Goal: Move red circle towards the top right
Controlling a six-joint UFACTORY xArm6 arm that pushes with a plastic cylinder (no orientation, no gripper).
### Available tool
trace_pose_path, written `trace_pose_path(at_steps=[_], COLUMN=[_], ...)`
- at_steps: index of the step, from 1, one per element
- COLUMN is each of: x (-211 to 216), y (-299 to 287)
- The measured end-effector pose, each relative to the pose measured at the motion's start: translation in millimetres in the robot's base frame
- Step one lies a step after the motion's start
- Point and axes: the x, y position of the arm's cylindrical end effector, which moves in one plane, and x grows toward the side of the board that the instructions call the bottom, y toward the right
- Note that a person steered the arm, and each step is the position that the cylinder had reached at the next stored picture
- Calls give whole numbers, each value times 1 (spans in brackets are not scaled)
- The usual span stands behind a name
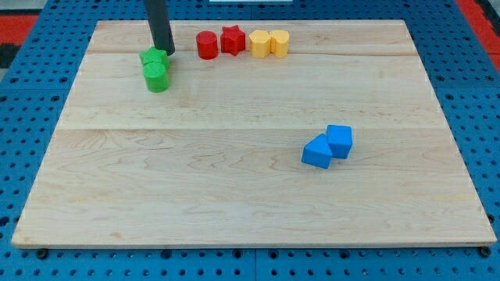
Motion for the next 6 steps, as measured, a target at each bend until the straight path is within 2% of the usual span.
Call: trace_pose_path(at_steps=[2,4,6], x=[-6,-53,-13], y=[-5,21,80])
